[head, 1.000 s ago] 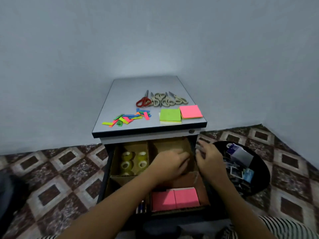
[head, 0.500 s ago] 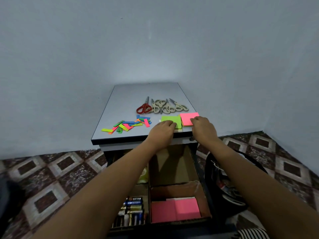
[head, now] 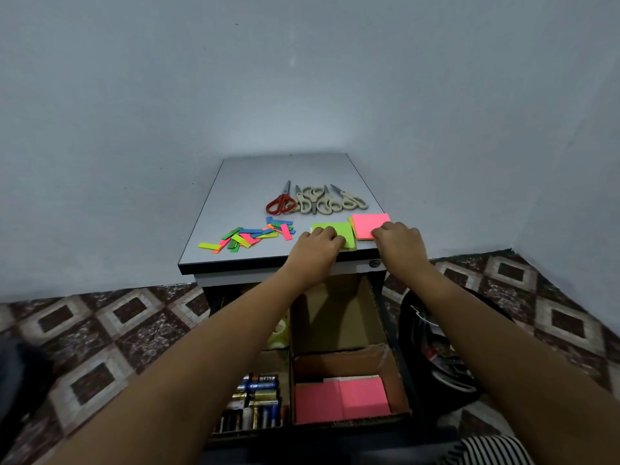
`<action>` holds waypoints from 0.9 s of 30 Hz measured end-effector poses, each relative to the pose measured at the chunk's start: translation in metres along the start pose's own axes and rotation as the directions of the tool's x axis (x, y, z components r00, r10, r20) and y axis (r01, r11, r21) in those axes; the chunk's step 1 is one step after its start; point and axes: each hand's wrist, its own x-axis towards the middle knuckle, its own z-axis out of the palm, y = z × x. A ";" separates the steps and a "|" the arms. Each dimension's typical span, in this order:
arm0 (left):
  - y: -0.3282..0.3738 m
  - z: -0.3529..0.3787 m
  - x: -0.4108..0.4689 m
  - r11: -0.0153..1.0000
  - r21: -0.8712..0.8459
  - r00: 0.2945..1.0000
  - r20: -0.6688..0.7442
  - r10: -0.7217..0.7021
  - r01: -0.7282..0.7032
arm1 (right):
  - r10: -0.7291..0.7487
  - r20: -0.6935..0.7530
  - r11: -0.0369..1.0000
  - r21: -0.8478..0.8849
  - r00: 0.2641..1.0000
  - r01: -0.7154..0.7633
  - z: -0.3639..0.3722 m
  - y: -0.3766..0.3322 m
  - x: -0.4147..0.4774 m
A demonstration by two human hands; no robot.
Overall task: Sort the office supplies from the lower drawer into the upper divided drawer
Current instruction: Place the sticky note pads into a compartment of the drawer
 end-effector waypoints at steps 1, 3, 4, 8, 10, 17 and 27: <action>0.000 -0.001 0.000 1.000 -0.012 1.000 0.000 0.002 -0.002 | 0.001 -0.005 1.000 0.012 1.000 -0.001 0.002 0.000 0.000; 0.000 -0.003 0.000 0.997 -0.079 1.000 -0.010 -0.015 0.015 | 0.028 -0.035 0.996 0.081 0.999 -0.025 0.005 0.001 0.002; 0.001 -0.004 -0.001 0.992 -0.117 0.999 -0.026 -0.043 0.040 | 0.063 -0.064 0.987 0.152 0.996 -0.053 0.005 0.001 0.003; 0.005 -0.011 0.002 0.928 -0.200 0.939 -0.078 -0.335 0.314 | 0.382 -0.012 0.789 0.525 0.924 -0.319 -0.003 0.003 0.009; 0.006 -0.016 0.006 0.855 -0.223 0.878 0.008 -0.479 0.468 | 0.463 0.134 0.698 0.554 0.876 -0.453 -0.002 0.005 0.015; 0.007 -0.021 0.016 0.723 -0.218 0.751 0.294 -0.591 0.655 | 0.509 0.274 0.661 0.484 0.816 -0.574 -0.001 0.003 0.023; 0.005 -0.027 0.018 0.626 -0.431 0.755 0.277 -0.594 0.650 | 0.555 0.300 0.511 0.613 0.776 -0.603 -0.008 -0.002 0.029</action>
